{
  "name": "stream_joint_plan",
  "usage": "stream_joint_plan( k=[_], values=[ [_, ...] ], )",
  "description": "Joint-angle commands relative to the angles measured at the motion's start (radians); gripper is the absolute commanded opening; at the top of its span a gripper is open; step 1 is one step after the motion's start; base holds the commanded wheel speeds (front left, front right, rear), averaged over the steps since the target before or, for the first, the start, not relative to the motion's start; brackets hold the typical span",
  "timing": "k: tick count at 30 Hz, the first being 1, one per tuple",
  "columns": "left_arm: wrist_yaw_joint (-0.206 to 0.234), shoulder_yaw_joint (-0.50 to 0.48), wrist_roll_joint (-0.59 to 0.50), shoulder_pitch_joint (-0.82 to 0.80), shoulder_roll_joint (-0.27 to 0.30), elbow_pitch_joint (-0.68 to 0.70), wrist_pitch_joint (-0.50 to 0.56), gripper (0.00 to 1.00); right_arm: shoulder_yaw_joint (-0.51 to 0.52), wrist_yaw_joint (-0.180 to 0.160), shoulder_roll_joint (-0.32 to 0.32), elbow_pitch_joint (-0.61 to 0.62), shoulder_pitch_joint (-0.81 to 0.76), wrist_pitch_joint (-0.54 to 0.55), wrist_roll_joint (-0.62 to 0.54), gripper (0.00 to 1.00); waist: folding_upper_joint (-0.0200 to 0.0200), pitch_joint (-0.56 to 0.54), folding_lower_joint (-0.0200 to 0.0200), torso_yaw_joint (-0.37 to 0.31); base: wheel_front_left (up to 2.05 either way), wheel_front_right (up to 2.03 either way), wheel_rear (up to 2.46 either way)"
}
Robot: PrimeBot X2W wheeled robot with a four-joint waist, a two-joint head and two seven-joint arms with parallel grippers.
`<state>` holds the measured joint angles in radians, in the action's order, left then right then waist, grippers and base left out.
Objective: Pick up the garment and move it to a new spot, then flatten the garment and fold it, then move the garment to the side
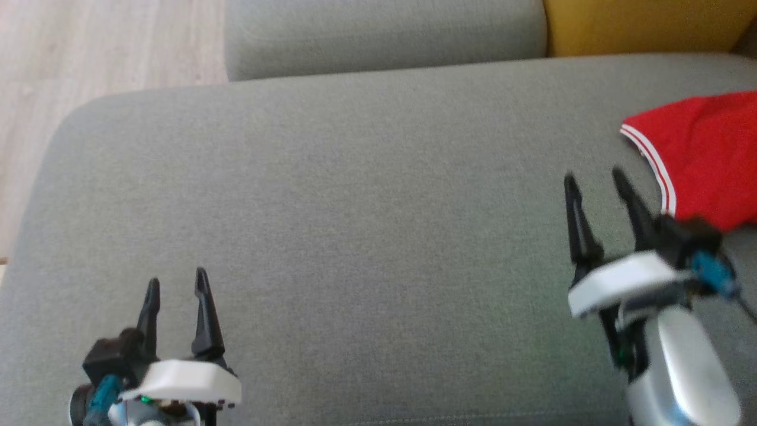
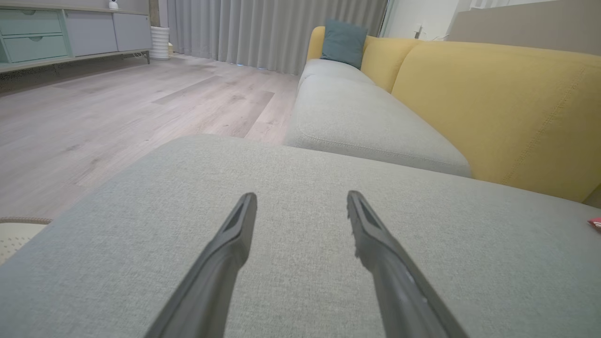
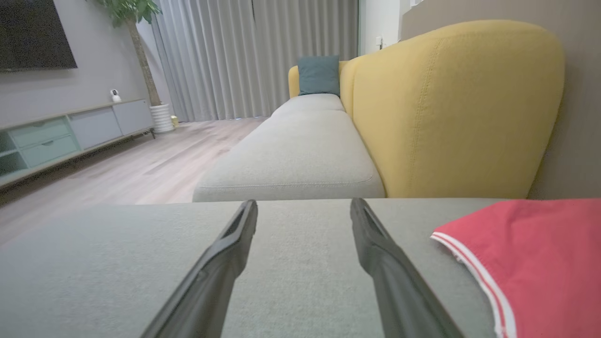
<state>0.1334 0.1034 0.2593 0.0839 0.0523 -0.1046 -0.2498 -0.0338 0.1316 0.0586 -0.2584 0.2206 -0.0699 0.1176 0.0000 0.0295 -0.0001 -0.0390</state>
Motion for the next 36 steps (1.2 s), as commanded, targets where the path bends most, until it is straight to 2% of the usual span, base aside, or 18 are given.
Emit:
stream_joint_plan(
  k=[1, 10, 17, 33, 34, 36],
  values=[
    [0.008, -0.034, -0.001, -0.026, -0.001, 0.025, -0.012, 1.00, -0.033, -0.001, -0.008, 0.041, 0.004, -0.026, 0.021, 1.00, 0.0000, -0.019, 0.0001, 0.015, 0.00, 0.00, 0.00],
    [0.001, -0.014, -0.005, -0.007, -0.002, 0.009, -0.012, 1.00, -0.081, -0.001, -0.008, 0.005, -0.109, -0.108, 0.094, 1.00, 0.0000, -0.036, 0.0001, 0.022, 0.00, 0.00, 0.00],
    [-0.016, 0.002, -0.018, 0.001, -0.002, -0.016, -0.012, 1.00, -0.084, -0.001, -0.008, -0.030, -0.110, -0.140, 0.105, 1.00, 0.0000, -0.040, 0.0001, 0.019, 0.00, 0.00, 0.00],
    [-0.024, 0.016, -0.022, -0.003, -0.002, -0.016, -0.012, 1.00, -0.095, -0.001, -0.008, -0.041, -0.103, -0.146, 0.100, 1.00, 0.0000, -0.039, 0.0001, 0.019, 0.00, 0.00, 0.00],
    [-0.021, 0.046, -0.014, 0.019, 0.000, -0.051, 0.000, 0.00, -0.068, 0.000, -0.010, -0.075, -0.144, -0.134, 0.101, 0.00, 0.0000, -0.039, 0.0001, 0.019, 0.00, 0.00, 0.00],
    [-0.019, 0.047, -0.012, 0.021, 0.000, -0.081, 0.002, 0.00, -0.068, 0.000, -0.011, -0.100, -0.154, -0.132, 0.102, 0.00, 0.0000, -0.039, 0.0001, 0.019, 0.00, 0.00, 0.00]
  ],
)
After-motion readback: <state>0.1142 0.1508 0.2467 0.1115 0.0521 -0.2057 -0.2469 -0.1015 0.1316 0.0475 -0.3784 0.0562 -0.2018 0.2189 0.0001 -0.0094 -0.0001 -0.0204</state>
